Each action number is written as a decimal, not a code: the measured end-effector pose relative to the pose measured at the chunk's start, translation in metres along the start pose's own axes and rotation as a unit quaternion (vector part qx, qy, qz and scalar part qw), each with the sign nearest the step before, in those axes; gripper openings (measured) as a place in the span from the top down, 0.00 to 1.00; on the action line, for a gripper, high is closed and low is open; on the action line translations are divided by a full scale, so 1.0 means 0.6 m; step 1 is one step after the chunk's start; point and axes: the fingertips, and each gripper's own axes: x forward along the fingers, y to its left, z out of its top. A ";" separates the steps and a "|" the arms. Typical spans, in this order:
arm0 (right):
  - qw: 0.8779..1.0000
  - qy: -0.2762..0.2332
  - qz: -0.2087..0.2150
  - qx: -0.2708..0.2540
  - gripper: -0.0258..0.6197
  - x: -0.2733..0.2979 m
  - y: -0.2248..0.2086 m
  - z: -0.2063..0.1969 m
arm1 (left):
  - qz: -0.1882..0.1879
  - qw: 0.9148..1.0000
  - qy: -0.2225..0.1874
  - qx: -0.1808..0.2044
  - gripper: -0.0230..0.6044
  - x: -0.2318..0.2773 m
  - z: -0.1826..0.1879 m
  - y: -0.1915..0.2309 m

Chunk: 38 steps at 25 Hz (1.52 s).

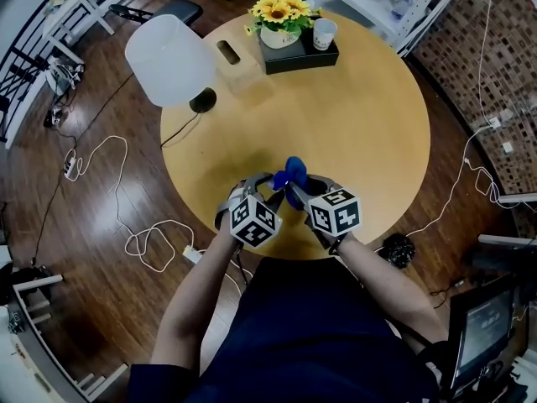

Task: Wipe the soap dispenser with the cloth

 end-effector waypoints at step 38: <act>0.986 -0.016 -0.007 0.164 0.81 -0.055 -0.055 -0.086 | 0.093 0.982 0.035 -0.163 0.48 -0.088 0.064 0.004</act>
